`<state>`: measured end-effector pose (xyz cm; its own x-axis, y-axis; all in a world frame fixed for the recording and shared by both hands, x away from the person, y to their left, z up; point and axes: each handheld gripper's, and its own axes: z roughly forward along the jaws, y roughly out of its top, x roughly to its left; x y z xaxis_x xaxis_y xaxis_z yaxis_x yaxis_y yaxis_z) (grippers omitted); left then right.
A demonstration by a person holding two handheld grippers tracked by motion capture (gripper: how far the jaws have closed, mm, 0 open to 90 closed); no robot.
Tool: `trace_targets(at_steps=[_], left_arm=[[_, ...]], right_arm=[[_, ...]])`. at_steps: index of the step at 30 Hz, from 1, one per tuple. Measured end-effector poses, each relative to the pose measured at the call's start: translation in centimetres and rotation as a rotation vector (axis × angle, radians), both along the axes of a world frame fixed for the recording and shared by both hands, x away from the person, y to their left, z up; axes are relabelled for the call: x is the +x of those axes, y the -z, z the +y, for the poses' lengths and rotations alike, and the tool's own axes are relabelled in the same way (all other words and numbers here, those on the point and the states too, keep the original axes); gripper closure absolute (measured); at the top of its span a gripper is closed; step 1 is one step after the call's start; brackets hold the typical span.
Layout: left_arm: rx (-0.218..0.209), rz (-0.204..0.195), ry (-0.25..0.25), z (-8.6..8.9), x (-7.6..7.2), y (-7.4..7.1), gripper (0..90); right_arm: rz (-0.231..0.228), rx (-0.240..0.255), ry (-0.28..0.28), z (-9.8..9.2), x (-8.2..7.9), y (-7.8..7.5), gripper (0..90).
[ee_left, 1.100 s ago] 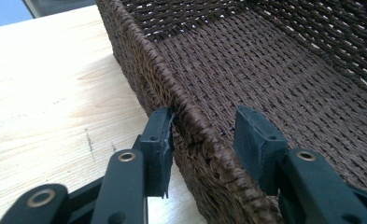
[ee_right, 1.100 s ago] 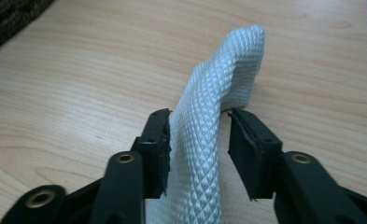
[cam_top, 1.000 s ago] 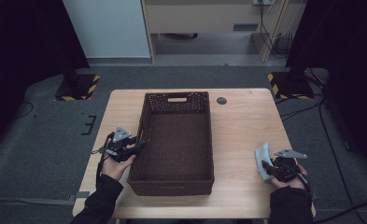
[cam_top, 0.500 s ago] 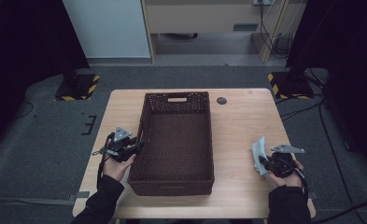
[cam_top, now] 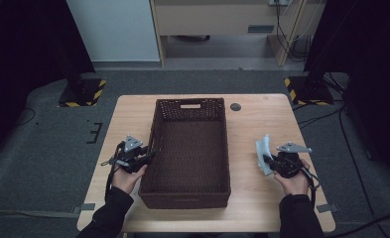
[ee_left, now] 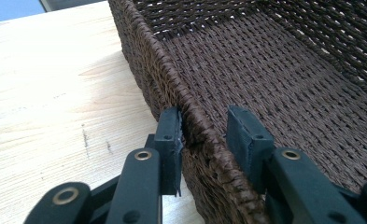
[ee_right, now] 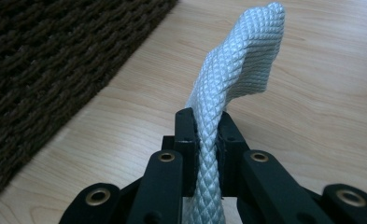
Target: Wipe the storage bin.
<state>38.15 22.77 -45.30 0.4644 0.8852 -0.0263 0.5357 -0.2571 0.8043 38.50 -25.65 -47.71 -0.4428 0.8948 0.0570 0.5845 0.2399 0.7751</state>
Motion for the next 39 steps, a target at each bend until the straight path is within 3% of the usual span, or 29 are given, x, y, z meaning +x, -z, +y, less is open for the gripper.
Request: trace_targets(at_steps=[13,24,39], left_arm=[[0.006,0.000,0.017,-1.2,-0.3,0.0,64.8],[0.000,-0.006,0.033,-1.5,-0.2,0.0,64.9],[0.023,-0.001,0.057,-2.3,-0.5,-0.1,65.0]], right_arm=[[-0.076,0.031,-0.014,1.7,3.1,-1.4,82.8],[-0.096,0.031,-0.029,2.7,5.1,-1.7,83.0],[-0.123,0.037,-0.046,4.4,8.0,-1.7,83.7]])
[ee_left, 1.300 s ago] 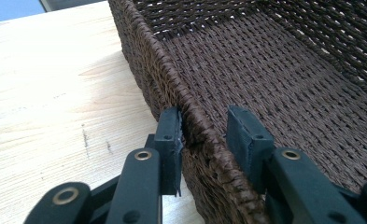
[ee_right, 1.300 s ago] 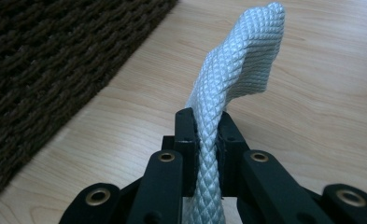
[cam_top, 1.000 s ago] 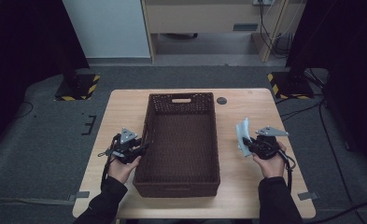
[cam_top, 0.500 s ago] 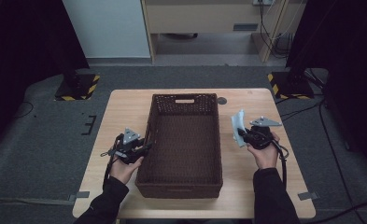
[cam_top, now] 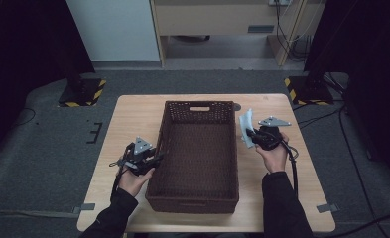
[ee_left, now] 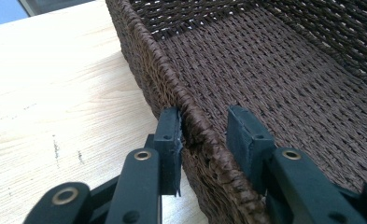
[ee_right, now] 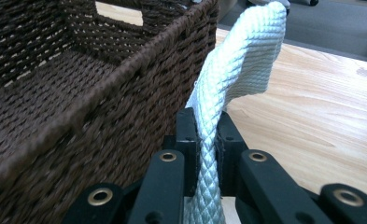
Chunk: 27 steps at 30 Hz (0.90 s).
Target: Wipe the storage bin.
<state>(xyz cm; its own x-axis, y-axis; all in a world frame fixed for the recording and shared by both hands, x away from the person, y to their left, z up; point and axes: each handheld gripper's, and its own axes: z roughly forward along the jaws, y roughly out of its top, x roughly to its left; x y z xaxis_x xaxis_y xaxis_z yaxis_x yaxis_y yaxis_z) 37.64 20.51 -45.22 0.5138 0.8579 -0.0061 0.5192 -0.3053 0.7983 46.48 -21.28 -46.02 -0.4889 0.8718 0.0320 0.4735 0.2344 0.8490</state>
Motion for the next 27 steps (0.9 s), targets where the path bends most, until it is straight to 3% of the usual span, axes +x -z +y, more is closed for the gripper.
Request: trace_targets(at_steps=[7,15,17,23,27], left_arm=[[0.009,0.003,0.006,0.0,0.0,0.0,64.5],[0.007,0.002,0.016,0.1,0.1,0.0,63.7],[0.007,0.002,0.016,0.1,0.1,0.0,63.7],[0.005,0.003,0.017,0.1,0.1,0.0,63.5],[0.005,0.003,0.017,0.1,0.1,0.0,63.5]], right_arm=[[-0.015,0.001,-0.011,0.8,1.8,-0.1,83.7],[-0.074,0.023,-0.060,2.6,3.3,-0.7,83.9],[-0.053,0.017,-0.055,2.6,3.7,0.2,84.0],[0.080,-0.043,-0.054,2.7,4.7,3.4,84.0],[0.138,-0.058,-0.051,2.7,5.3,4.7,84.0]])
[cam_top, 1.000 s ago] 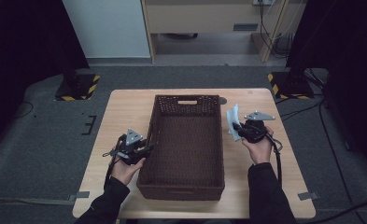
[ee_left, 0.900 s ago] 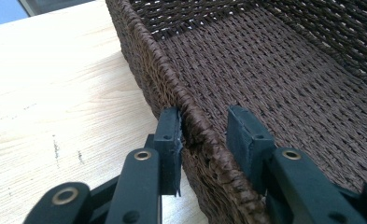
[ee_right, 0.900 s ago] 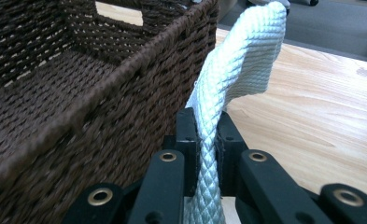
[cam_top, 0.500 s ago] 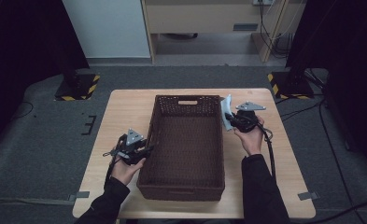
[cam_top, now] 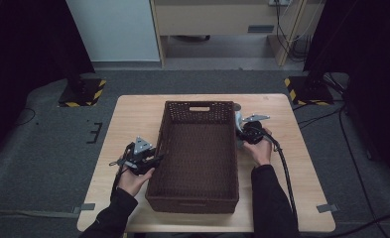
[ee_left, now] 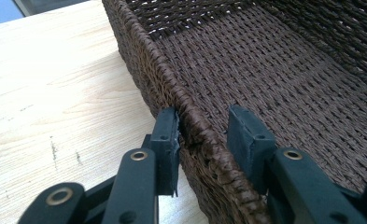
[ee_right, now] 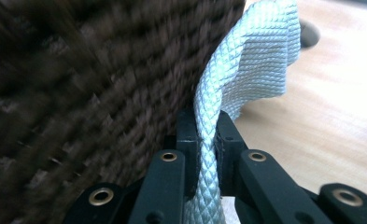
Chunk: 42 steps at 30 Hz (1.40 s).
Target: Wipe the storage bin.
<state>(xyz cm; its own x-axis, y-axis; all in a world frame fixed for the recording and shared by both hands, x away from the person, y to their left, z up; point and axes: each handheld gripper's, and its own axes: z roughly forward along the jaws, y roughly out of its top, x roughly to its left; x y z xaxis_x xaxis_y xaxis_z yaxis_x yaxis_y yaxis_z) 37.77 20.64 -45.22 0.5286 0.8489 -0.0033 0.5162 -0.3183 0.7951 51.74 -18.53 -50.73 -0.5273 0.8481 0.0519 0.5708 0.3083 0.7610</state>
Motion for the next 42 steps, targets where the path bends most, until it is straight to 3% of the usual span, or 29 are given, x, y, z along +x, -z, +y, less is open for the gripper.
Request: trace_targets(at_steps=[3,5,8,11,15,20,23,28,32,34,38,41,42], left_arm=[[0.000,0.000,-0.002,0.0,0.0,0.0,63.6],[-0.002,0.001,-0.002,0.0,0.0,0.0,63.6],[-0.005,0.002,0.000,0.0,0.0,0.0,63.5],[-0.005,0.003,0.000,0.0,0.0,0.0,63.3],[-0.006,0.003,0.001,0.1,0.0,0.0,63.3],[-0.009,0.005,0.003,0.1,0.1,0.0,63.1],[-0.011,0.006,0.002,0.1,0.1,0.0,62.9],[-0.013,0.007,0.002,0.1,0.1,0.0,62.8],[-0.015,0.008,0.002,0.2,0.2,0.1,62.8],[-0.015,0.008,0.001,0.2,0.2,0.1,62.8],[-0.018,0.010,-0.004,0.1,0.2,0.1,63.1],[-0.015,0.008,-0.005,0.2,0.2,0.1,63.2],[-0.016,0.009,-0.006,0.1,0.2,0.1,63.3]], right_arm=[[0.026,-0.008,-0.014,0.0,0.1,0.3,83.9],[0.008,0.005,-0.014,-0.2,0.0,-0.3,83.9],[-0.064,0.061,-0.011,-0.6,-0.3,-2.0,83.9],[-0.173,0.137,-0.014,-1.2,-0.7,-3.9,84.0],[-0.211,0.151,-0.029,-1.6,-0.9,-4.4,83.9],[-0.147,0.084,-0.066,-1.6,-0.6,-3.0,83.9],[-0.074,0.030,-0.071,-1.5,-0.4,-1.6,83.9],[0.031,0.001,-0.042,-1.3,-0.4,1.1,83.9],[0.026,0.024,-0.047,-1.2,-0.6,1.0,83.9],[-0.006,0.044,-0.049,-1.3,-0.8,0.0,83.9],[-0.125,0.110,-0.062,-1.5,-1.1,-3.1,83.9],[-0.186,0.119,-0.081,-1.1,-1.2,-5.0,83.9],[-0.187,0.110,-0.089,-1.0,-1.2,-5.3,83.9]])
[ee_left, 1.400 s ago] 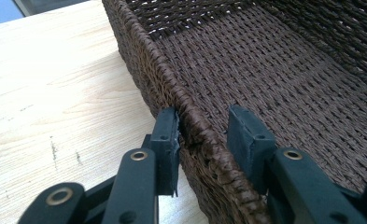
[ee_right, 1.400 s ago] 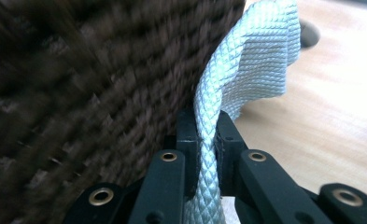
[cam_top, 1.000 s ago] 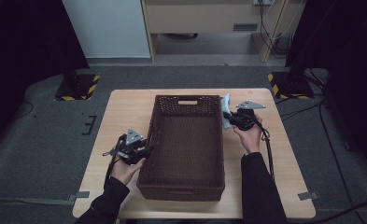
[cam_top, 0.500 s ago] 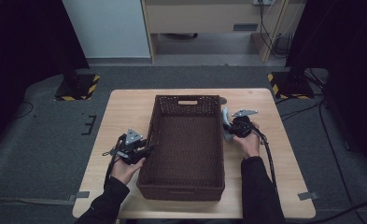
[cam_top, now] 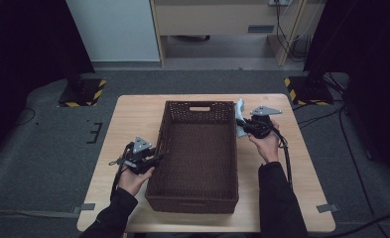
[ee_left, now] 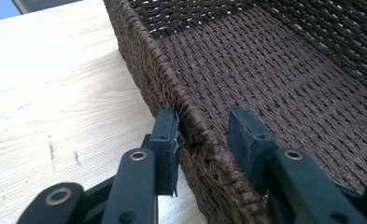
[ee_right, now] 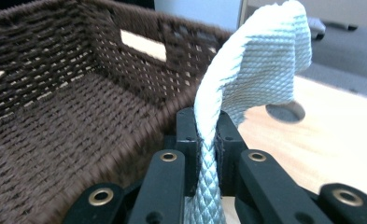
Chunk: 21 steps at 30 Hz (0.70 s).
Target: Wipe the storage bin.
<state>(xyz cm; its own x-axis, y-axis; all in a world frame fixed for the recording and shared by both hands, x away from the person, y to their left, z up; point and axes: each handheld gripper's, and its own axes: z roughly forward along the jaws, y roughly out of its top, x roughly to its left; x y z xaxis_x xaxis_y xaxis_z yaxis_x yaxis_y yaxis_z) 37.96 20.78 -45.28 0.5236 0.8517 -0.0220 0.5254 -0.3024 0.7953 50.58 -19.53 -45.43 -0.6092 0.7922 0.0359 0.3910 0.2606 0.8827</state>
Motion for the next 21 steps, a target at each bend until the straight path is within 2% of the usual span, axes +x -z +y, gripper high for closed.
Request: trace_targets(at_steps=[4,7,10,13,14,15,17,18,21], left_arm=[[0.001,0.000,-0.001,0.0,0.0,0.0,63.5],[0.002,0.000,-0.008,0.0,0.0,0.0,64.1],[-0.006,-0.002,-0.016,0.0,0.1,0.0,65.1],[-0.010,-0.002,-0.020,0.0,0.2,0.0,65.8],[-0.008,-0.002,-0.022,0.0,0.2,0.0,66.0],[-0.007,-0.001,-0.024,0.0,0.2,0.0,66.4],[-0.006,0.000,-0.027,0.0,0.3,0.0,66.9],[-0.006,0.000,-0.029,0.0,0.3,0.0,67.2],[0.000,0.002,-0.028,0.0,0.5,-0.1,67.6]], right_arm=[[0.029,-0.042,0.000,0.1,0.2,0.7,83.9],[0.082,-0.066,0.015,-0.3,0.3,2.2,83.9],[0.155,-0.136,0.020,-0.7,0.3,4.4,84.0],[0.208,-0.151,0.019,-0.7,0.2,5.9,83.9],[0.202,-0.149,0.015,-0.7,0.1,6.2,83.9],[0.216,-0.133,0.012,-0.6,-0.1,6.2,83.9],[0.198,-0.134,0.000,-0.7,-0.3,5.7,83.9],[0.185,-0.120,-0.005,-0.8,-0.5,5.1,83.9],[0.112,-0.069,-0.030,-1.3,-1.2,2.3,83.9]])
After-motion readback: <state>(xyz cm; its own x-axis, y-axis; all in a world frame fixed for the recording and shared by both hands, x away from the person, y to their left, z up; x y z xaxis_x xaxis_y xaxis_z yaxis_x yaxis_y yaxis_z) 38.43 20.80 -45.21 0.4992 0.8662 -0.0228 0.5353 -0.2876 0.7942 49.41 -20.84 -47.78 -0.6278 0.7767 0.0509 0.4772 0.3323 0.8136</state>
